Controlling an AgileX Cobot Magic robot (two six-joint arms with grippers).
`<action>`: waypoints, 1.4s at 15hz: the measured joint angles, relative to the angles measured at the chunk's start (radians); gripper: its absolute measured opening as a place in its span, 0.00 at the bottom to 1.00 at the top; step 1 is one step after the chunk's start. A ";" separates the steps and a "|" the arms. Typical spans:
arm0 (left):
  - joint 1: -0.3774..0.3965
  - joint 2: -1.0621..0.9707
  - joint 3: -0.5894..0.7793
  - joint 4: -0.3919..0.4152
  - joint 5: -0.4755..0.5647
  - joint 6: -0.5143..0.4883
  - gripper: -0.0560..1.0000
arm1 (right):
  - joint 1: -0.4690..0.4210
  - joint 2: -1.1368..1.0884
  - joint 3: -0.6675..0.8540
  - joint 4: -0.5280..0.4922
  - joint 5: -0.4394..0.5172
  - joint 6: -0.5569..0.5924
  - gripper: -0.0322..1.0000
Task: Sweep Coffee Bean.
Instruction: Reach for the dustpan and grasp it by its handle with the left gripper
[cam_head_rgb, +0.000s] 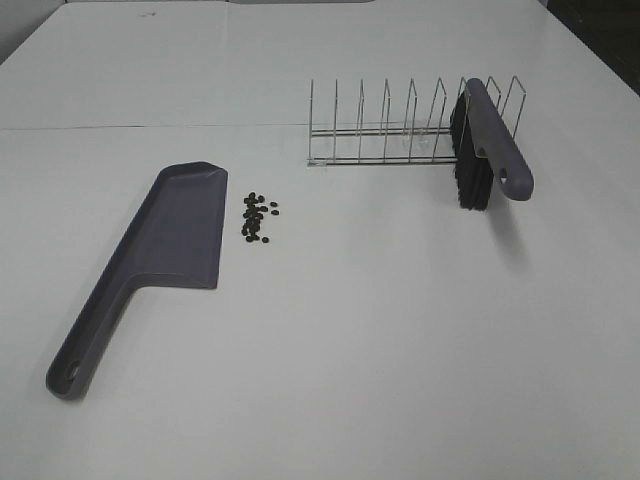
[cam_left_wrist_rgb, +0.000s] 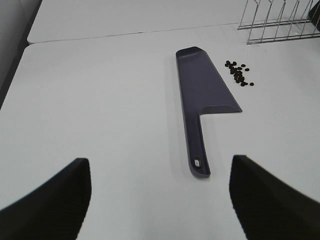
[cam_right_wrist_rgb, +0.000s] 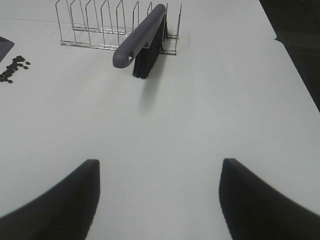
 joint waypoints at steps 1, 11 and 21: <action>0.000 0.000 0.000 0.000 0.000 0.000 0.73 | 0.000 0.000 0.000 0.000 0.000 0.000 0.64; 0.000 0.000 0.000 0.000 0.000 0.000 0.73 | 0.000 0.000 0.000 0.000 0.000 0.000 0.64; 0.000 0.000 0.000 0.000 0.000 0.000 0.73 | 0.000 0.000 0.000 0.000 0.000 0.000 0.64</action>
